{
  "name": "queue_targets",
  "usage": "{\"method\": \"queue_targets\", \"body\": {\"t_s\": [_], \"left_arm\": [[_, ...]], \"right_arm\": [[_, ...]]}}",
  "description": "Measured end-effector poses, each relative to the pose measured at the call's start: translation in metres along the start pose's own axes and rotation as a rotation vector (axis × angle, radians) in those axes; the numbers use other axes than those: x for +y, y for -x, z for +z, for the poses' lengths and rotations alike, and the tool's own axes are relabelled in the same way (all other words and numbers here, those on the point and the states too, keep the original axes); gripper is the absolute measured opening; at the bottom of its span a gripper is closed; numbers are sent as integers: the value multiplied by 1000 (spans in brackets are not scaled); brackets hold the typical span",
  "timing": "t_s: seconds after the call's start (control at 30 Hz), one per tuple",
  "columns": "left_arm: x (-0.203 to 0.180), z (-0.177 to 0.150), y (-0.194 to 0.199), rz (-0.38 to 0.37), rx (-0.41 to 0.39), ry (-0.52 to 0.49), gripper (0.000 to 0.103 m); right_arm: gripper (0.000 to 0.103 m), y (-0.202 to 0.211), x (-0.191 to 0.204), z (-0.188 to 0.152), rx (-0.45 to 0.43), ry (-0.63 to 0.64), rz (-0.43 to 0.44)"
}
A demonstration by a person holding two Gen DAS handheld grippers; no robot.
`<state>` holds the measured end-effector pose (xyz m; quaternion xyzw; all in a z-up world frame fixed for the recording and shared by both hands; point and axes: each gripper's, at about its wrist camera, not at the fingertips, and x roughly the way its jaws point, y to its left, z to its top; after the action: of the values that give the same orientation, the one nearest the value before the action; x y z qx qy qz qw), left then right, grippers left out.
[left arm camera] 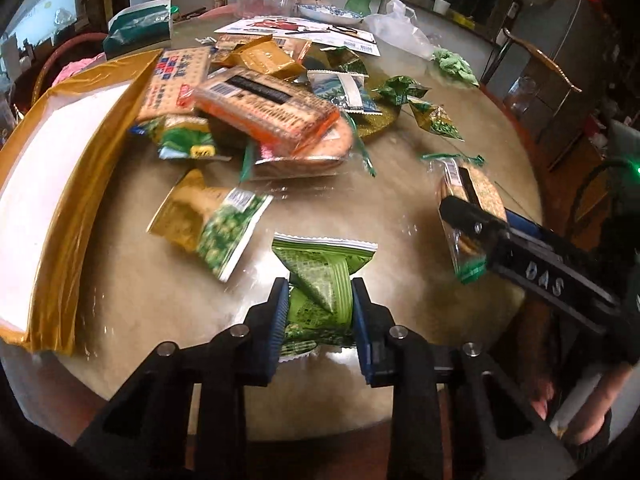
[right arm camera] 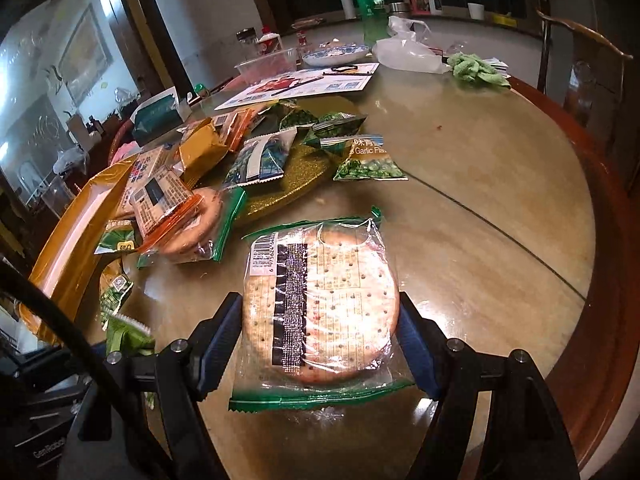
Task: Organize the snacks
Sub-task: 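Carry both packs over the white tray and open both tools to drop them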
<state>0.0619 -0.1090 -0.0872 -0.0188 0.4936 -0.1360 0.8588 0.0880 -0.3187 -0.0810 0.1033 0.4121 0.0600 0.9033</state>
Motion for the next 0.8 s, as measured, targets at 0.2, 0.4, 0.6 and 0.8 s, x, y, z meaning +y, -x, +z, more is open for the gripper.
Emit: {"method": "queue_targets", "body": {"t_s": [0.2,0.4,0.6,0.8], "left_arm": [[24,-14,21,-114,21,79,31],[36,-11,68,-90,-55,80,31],[96,3,126,-1,-187,193,31],[178,3,149,112,-239,341,31]], "right_arm": [[74,-1,0,-1,-8,2,15],[74,5,4,-2,-13,-11,21],[74,27,76,6,-31,70,273],[74,10,186,18,44,234,455]]}}
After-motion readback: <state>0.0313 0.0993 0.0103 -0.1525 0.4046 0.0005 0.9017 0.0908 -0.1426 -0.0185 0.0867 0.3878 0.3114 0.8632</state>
